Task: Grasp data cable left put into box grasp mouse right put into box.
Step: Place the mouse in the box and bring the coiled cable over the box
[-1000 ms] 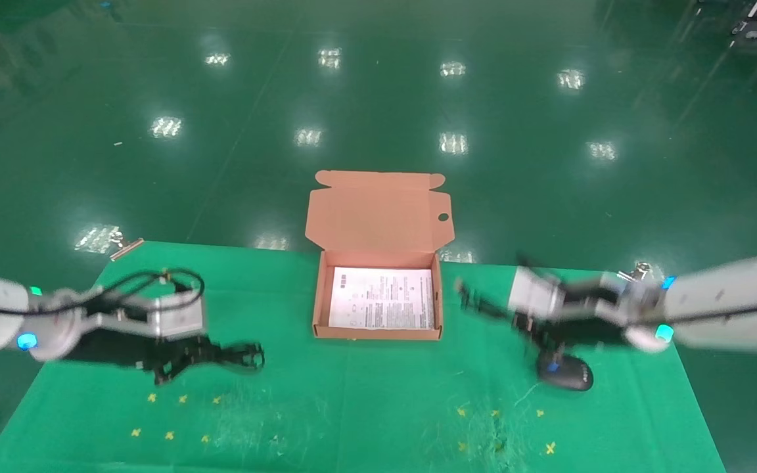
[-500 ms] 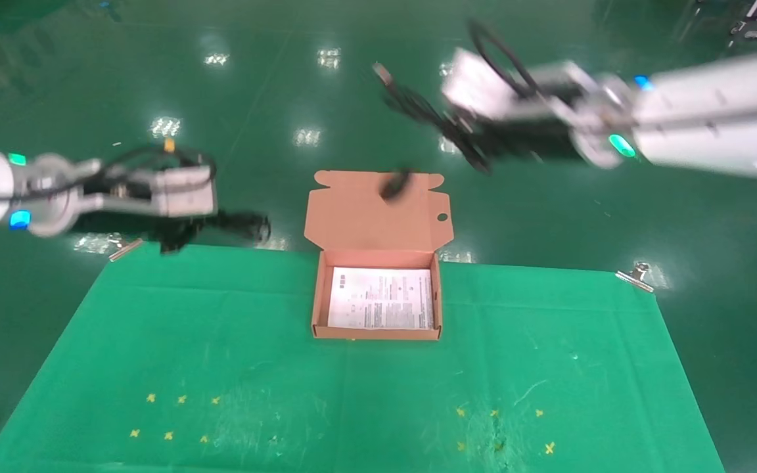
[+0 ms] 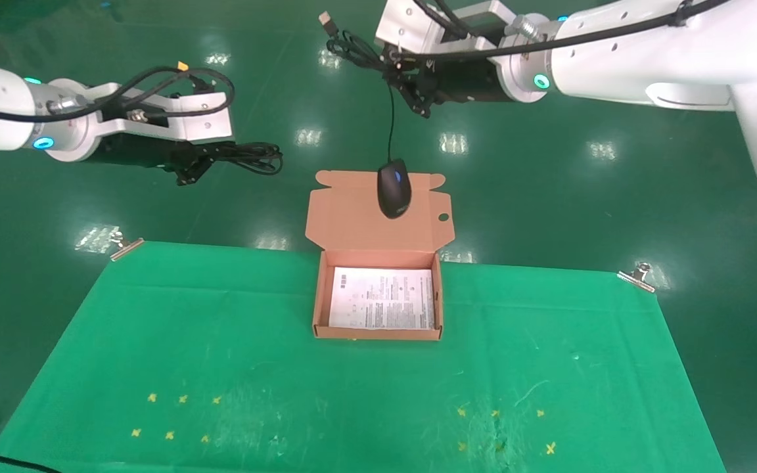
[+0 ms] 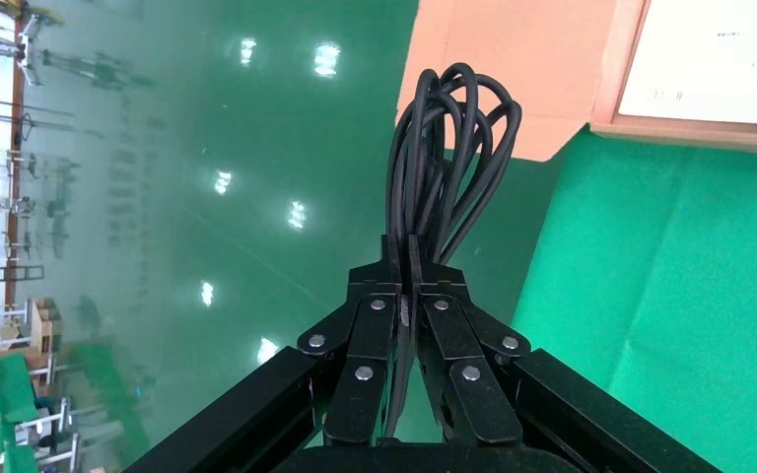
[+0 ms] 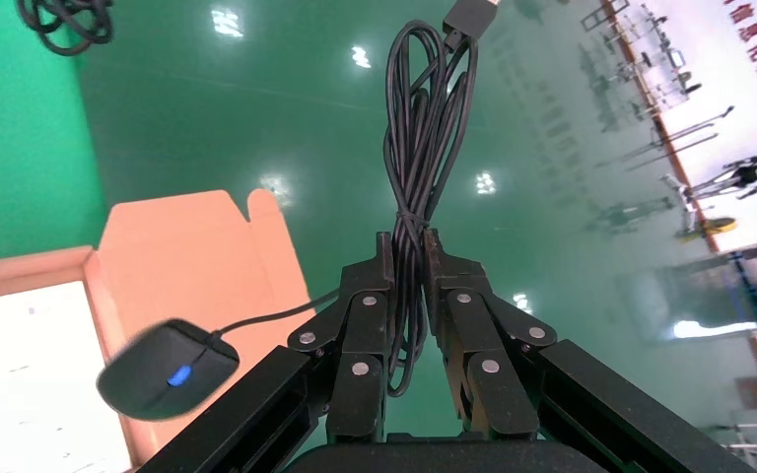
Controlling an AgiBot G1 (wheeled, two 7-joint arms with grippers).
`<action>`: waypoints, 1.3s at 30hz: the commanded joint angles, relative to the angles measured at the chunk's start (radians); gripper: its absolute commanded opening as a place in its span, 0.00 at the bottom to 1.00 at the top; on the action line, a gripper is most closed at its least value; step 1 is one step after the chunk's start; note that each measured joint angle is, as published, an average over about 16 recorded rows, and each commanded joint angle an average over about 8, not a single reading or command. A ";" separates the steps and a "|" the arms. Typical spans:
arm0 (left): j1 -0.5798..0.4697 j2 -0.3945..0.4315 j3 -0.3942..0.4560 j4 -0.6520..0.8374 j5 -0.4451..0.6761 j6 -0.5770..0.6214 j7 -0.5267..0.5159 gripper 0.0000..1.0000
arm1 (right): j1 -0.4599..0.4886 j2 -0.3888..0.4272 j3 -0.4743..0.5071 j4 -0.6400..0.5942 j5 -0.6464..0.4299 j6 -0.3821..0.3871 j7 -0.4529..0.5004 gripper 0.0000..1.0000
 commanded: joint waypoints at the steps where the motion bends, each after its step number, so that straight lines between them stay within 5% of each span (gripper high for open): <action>1: -0.007 0.004 0.000 0.007 0.002 -0.002 0.001 0.00 | 0.005 -0.004 -0.002 -0.009 0.011 0.001 -0.013 0.00; 29: 0.030 -0.116 0.029 -0.122 0.127 0.073 -0.135 0.00 | -0.128 -0.021 -0.331 -0.013 0.229 0.138 0.121 0.00; 39: 0.033 -0.119 0.029 -0.132 0.129 0.074 -0.143 0.00 | -0.152 -0.022 -0.462 -0.120 0.263 0.161 0.172 0.00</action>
